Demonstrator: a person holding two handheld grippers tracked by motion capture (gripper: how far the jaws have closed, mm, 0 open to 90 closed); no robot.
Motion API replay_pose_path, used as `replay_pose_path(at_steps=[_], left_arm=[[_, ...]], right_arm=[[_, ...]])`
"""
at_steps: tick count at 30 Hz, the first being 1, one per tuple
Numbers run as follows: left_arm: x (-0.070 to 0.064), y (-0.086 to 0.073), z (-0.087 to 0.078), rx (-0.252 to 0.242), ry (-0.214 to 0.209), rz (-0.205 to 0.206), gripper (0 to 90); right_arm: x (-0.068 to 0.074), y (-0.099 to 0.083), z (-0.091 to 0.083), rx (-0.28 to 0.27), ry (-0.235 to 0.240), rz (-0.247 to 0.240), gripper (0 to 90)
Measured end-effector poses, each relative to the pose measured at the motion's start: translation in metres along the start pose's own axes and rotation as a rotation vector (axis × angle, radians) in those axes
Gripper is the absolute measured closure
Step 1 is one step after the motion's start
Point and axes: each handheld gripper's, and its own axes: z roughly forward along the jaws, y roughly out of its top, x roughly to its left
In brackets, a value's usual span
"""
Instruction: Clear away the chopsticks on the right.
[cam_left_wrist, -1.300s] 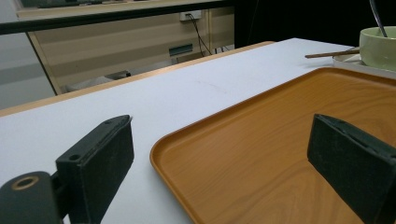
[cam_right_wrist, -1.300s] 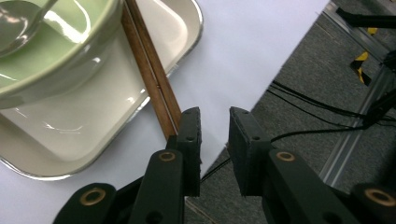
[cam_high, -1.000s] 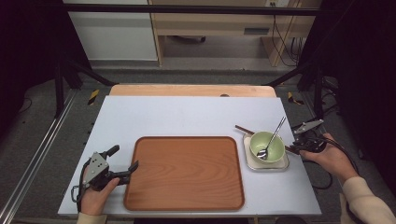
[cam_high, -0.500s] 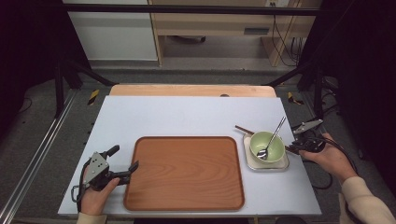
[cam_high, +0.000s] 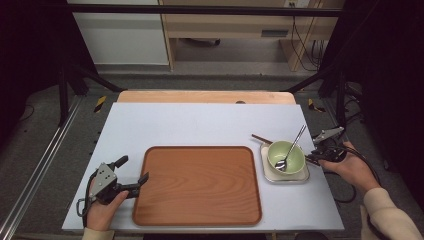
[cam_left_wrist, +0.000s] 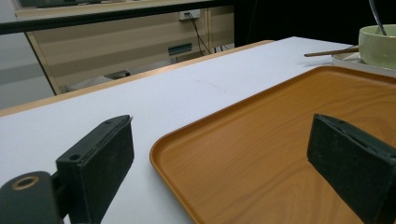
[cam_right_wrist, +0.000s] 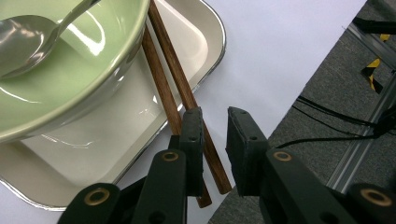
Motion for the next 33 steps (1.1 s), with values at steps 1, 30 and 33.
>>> replay_pose_path(at_steps=[1,30,33], left_arm=[[-0.0001,0.0000,0.0000,0.000,0.000,0.001,6.9],[0.0003,0.0002,-0.0004,0.001,0.001,0.001,6.9],[0.0003,0.0003,-0.0004,0.001,0.001,0.001,6.9]], right_arm=[[0.0001,0.0006,0.0000,0.002,0.000,-0.001,76.5],[0.0040,0.0047,0.0085,0.018,0.040,-0.005,84.2],[0.0053,0.0048,0.0079,0.003,0.040,0.009,84.7]])
